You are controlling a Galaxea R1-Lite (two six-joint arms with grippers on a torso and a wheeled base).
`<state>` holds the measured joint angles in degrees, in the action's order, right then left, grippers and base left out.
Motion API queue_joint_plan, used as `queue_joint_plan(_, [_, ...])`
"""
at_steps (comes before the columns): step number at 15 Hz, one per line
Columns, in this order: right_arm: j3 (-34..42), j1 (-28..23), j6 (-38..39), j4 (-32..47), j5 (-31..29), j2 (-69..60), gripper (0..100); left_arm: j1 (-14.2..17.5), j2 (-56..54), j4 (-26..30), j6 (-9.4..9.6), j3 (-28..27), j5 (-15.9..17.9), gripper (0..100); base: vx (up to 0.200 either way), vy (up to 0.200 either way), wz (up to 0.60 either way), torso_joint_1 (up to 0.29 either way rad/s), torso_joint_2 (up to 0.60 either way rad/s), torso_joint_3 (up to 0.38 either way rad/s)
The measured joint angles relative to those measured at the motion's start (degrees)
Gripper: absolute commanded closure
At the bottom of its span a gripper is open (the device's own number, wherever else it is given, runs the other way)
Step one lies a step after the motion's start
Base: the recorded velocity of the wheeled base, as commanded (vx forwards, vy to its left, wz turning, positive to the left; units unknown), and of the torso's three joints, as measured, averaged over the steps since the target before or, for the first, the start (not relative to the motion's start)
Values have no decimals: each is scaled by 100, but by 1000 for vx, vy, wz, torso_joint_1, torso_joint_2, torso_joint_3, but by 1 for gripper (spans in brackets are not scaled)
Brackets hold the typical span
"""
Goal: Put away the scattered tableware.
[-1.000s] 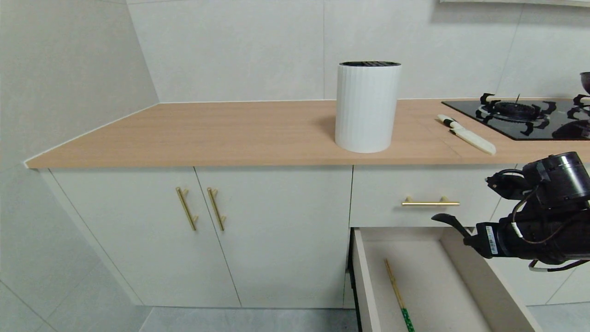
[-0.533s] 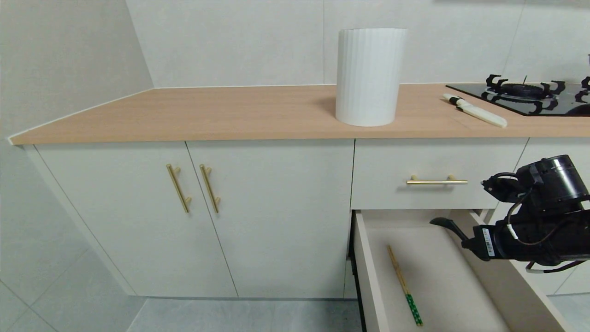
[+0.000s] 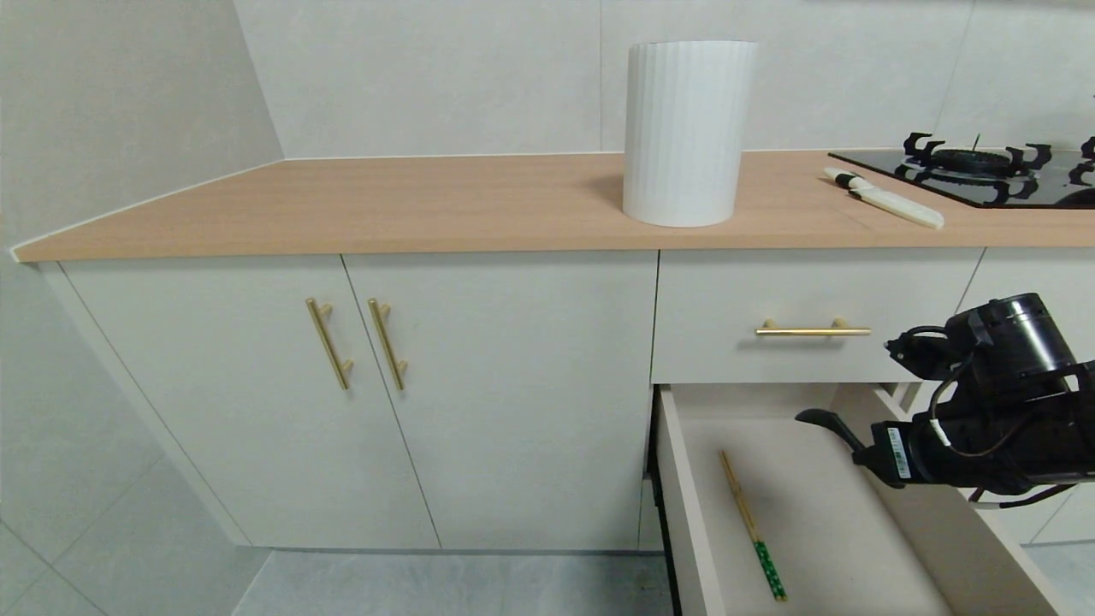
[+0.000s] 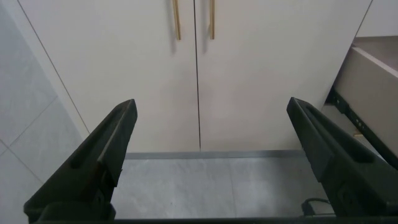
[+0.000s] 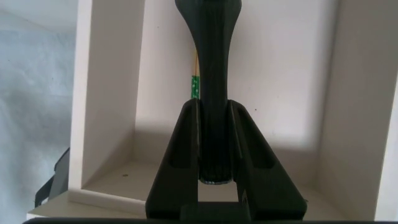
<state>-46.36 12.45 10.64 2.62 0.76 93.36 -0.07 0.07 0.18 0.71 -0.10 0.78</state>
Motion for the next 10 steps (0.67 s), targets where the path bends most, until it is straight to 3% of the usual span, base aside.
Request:
queue_joint_plan(4, [102, 0, 9, -836, -38, 634, 100, -4, 0, -2, 0, 0, 0, 0, 0, 0, 0, 0, 0, 0])
queue_joint_plan(10, [474, -5, 33, -3379, -926, 2489, 100, 0, 0, 0, -2, 0, 0, 0, 0, 0, 0, 0, 0, 0])
